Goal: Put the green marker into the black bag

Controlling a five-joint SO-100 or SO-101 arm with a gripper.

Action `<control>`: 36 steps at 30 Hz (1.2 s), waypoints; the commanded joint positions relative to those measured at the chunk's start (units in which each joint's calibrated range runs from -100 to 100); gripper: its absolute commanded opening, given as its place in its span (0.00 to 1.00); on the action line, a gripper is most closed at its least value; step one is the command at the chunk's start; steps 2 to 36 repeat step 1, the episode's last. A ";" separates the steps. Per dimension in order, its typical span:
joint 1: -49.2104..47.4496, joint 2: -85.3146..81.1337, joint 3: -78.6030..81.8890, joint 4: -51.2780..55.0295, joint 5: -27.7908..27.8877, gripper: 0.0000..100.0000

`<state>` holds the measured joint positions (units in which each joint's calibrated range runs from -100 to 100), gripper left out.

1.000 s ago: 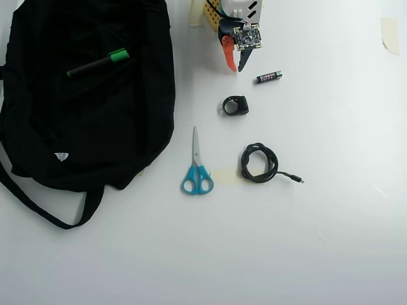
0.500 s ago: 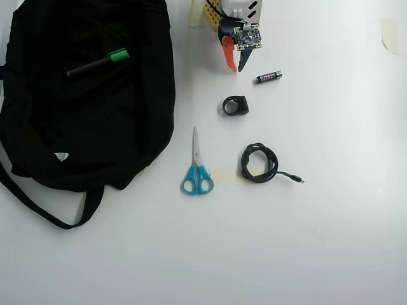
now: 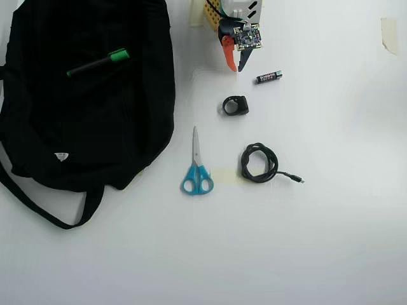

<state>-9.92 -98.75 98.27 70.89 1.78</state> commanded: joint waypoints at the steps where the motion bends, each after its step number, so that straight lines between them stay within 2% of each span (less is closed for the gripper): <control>1: 0.12 -0.91 1.01 1.55 0.26 0.02; 36: 0.12 -0.91 1.01 1.55 0.26 0.02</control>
